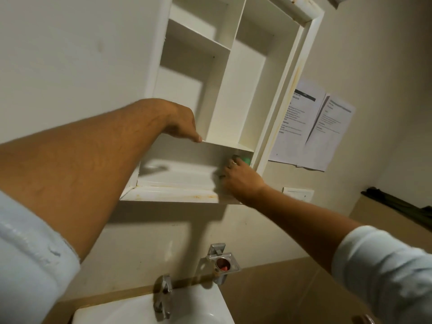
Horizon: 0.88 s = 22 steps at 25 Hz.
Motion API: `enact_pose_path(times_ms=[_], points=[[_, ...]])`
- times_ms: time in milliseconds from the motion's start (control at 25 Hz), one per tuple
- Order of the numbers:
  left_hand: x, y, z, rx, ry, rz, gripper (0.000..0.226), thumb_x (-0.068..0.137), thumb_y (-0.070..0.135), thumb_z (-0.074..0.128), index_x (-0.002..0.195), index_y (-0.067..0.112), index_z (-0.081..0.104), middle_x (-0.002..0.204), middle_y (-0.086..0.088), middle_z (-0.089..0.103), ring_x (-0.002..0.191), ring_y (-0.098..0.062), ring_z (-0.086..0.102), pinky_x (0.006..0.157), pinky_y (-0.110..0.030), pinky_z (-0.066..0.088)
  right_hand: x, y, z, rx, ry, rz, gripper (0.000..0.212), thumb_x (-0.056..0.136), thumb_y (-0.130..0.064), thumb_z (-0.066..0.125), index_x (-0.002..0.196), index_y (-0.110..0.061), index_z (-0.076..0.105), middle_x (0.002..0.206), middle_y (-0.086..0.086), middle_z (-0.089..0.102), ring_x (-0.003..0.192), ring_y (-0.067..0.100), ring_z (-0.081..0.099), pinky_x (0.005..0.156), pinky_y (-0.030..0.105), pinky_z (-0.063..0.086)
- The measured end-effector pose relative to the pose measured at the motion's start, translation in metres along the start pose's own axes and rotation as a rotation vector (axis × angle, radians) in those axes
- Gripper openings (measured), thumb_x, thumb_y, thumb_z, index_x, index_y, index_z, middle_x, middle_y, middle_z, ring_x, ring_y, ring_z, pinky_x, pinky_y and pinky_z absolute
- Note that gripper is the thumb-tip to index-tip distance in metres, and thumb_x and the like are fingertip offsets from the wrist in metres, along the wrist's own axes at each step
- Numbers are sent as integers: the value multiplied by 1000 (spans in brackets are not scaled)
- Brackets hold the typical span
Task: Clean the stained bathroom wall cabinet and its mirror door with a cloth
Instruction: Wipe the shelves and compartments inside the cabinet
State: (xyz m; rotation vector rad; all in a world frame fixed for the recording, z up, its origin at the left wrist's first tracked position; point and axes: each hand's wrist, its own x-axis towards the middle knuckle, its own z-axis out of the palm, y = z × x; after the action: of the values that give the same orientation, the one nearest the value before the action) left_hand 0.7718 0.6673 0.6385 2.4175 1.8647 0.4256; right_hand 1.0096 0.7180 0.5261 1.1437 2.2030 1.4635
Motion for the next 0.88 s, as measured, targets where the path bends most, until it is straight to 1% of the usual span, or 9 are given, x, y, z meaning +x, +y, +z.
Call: enact_pose_path(times_ms=[80, 200, 280, 360, 440, 560, 640, 800, 880], points=[[-1, 0, 0, 4, -4, -4, 56, 100, 53, 55, 141, 16, 60, 148, -3, 55, 133, -28, 51, 111, -41, 40, -18, -4, 16, 49, -78, 54, 39, 98, -27, 61, 134, -13, 59, 135, 13, 61, 131, 34, 52, 122, 52, 29], [2, -2, 1, 18, 12, -5, 57, 99, 54, 55, 141, 15, 60, 147, -4, 56, 131, -28, 52, 111, -42, 41, -26, 14, 13, 10, -112, -17, 41, 100, -23, 55, 139, -13, 57, 140, 12, 58, 136, 31, 49, 125, 49, 23], [4, -1, 2, 29, 13, 0, 58, 99, 55, 55, 141, 15, 60, 146, -4, 56, 130, -28, 53, 111, -44, 41, -21, 23, 9, -67, -118, -90, 38, 98, -24, 62, 135, -15, 62, 139, 11, 57, 135, 32, 50, 124, 49, 27], [6, -2, 1, 36, 14, 1, 58, 99, 55, 56, 140, 14, 61, 143, -5, 58, 127, -29, 55, 111, -44, 42, -7, 22, 6, -40, -164, -29, 34, 96, -27, 66, 128, -16, 68, 138, 11, 54, 131, 32, 51, 120, 48, 33], [7, -3, 1, 36, 11, -2, 58, 99, 55, 55, 139, 14, 61, 143, -5, 59, 127, -29, 56, 110, -44, 43, 17, 14, 2, 17, -226, 58, 32, 100, -29, 60, 127, -13, 69, 138, 10, 53, 128, 31, 53, 116, 46, 37], [4, -1, 1, 39, 10, -3, 58, 99, 54, 55, 141, 14, 60, 144, -5, 58, 129, -28, 55, 111, -43, 42, 34, 7, -7, 85, -199, 125, 32, 102, -29, 56, 123, -8, 67, 129, 10, 61, 119, 30, 59, 109, 43, 42], [2, -1, 1, 35, 8, 2, 58, 100, 54, 55, 142, 14, 59, 146, -5, 56, 130, -28, 53, 113, -43, 41, 22, 8, -8, 112, -187, 102, 27, 101, -28, 57, 117, -9, 67, 121, 10, 66, 113, 29, 62, 107, 42, 45], [2, -2, -1, 20, -5, -3, 60, 100, 55, 53, 144, 14, 57, 149, -5, 54, 134, -28, 51, 114, -44, 39, -9, 21, 0, 67, -197, -3, 26, 97, -20, 66, 122, -11, 67, 121, 10, 68, 110, 29, 66, 102, 43, 53], [3, -1, 0, 25, -4, -4, 61, 100, 56, 52, 143, 13, 57, 149, -6, 54, 134, -28, 51, 114, -43, 39, -1, 28, 1, 37, -186, 9, 22, 98, -18, 64, 118, -12, 71, 118, 8, 68, 107, 28, 66, 98, 43, 54]])
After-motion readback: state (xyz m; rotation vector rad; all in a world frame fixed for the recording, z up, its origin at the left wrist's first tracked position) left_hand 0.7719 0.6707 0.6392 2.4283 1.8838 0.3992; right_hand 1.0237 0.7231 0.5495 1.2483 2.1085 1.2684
